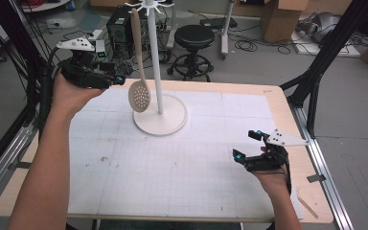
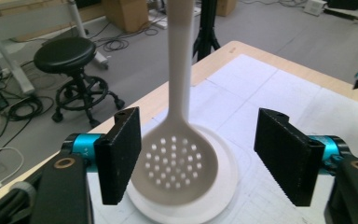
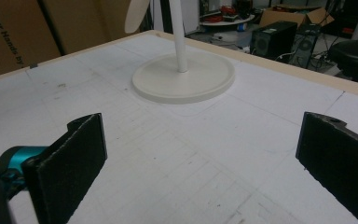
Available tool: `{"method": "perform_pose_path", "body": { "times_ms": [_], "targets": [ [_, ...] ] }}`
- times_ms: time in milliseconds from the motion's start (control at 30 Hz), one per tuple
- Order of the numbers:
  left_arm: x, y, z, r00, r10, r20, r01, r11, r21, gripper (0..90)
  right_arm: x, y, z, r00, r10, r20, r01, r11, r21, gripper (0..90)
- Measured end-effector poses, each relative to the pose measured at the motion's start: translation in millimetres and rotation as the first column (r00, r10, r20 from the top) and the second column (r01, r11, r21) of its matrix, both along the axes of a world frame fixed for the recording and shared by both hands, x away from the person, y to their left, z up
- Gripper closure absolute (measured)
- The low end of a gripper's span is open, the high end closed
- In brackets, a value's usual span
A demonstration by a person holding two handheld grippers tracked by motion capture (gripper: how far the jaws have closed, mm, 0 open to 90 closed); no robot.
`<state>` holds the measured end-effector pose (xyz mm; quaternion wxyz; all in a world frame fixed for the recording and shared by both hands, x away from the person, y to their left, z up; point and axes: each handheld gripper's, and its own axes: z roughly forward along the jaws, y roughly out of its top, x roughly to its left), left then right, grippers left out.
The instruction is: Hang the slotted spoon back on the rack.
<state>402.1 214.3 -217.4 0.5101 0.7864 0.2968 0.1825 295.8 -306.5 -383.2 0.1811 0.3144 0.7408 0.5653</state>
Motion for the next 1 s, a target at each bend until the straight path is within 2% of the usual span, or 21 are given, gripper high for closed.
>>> {"method": "perform_pose_path", "body": {
  "times_ms": [200, 333, 500, 600, 733, 900, 1000],
  "targets": [
    [-9.4, -2.8, -7.7, 0.9989, -0.044, 0.015, 0.044, 0.9989, -0.016, 25.4, 0.4, 1.0, -0.5, 1.0000, 0.003, 0.002, -0.003, 1.0000, -0.004, 0.8],
    [-16.5, -4.0, -12.8, 0.9966, -0.077, 0.029, 0.077, 0.9966, -0.027, 24.6, 0.4, 1.4, -0.7, 1.0000, 0.005, 0.006, -0.005, 1.0000, -0.005, 0.8],
    [-26.1, -5.1, -21.9, 0.9914, -0.124, 0.043, 0.126, 0.9901, -0.061, 19.7, 0.5, 2.0, -0.6, 1.0000, 0.004, 0.003, -0.004, 1.0000, -0.005, 0.8],
    [-30.6, -5.5, -28.8, 0.9900, -0.133, 0.045, 0.136, 0.9885, -0.065, 18.3, -0.1, 2.6, -0.7, 1.0000, 0.006, -0.005, -0.006, 1.0000, -0.005, 0.8],
    [-36.0, -3.7, -38.8, 0.9872, -0.150, 0.053, 0.155, 0.9835, -0.094, 16.4, -0.5, 2.3, -0.4, 1.0000, 0.007, -0.005, -0.007, 1.0000, -0.006, 0.8],
    [-42.6, -5.1, -52.5, 0.9876, -0.148, 0.053, 0.153, 0.9824, -0.108, 11.6, 0.2, 3.0, -1.0, 1.0000, 0.006, -0.002, -0.006, 0.9999, -0.010, 0.7],
    [-45.6, -4.3, -62.2, 0.9866, -0.156, 0.048, 0.161, 0.9792, -0.124, 10.7, 0.6, 2.9, -1.0, 1.0000, 0.005, 0.002, -0.005, 0.9999, -0.011, 0.7]
  ]
}}
